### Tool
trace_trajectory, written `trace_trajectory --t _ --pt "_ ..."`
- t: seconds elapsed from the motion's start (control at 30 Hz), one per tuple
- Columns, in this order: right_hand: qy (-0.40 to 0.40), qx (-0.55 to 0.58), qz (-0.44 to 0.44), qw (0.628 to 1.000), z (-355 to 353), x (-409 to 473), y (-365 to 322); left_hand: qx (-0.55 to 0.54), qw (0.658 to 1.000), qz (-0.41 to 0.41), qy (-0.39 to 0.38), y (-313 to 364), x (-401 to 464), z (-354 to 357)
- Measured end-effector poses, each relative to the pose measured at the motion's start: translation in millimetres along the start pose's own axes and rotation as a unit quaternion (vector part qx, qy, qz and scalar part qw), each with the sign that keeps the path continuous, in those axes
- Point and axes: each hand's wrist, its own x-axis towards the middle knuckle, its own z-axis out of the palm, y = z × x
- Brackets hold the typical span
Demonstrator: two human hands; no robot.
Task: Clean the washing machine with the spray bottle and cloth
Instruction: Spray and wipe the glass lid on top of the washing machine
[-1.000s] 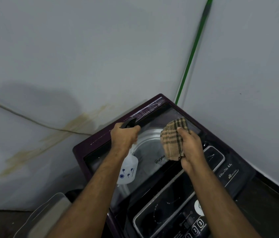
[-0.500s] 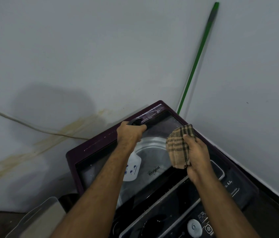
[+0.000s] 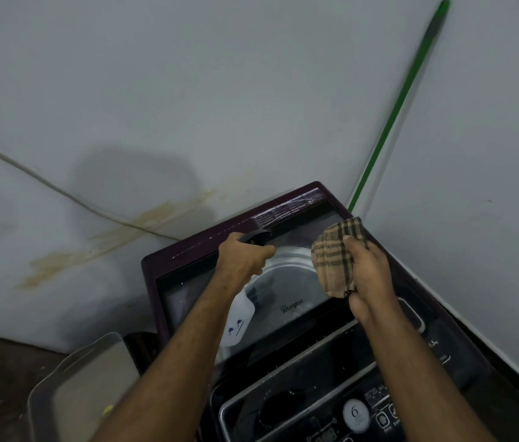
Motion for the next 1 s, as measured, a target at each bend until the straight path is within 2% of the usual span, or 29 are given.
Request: trace_trajectory --t 0.2,0.33,0.5,0.63,0.77,1.0 --pt "-0.019 -0.022 -0.004 1.000 21 -16 13 0.005 1.000 0.007 0.007 -22 -22 -17" --pt "0.002 -0.017 -0.013 1.000 21 -22 21 0.067 0.997 0.010 0.028 -27 -30 -6" --pt "0.046 0.005 -0.016 0.999 2 -31 18 0.095 0.994 0.042 0.028 -28 -42 7" --pt "0.076 0.022 -0.034 0.996 -18 -34 12 0.083 0.996 0.040 -0.011 -19 -52 21" --pt "0.091 0.026 -0.038 0.995 -33 -36 10 0.139 0.989 0.057 -0.012 -14 -63 37" --pt "0.098 0.026 -0.037 0.994 -41 -42 13 0.091 0.994 0.058 -0.023 -26 -69 45"
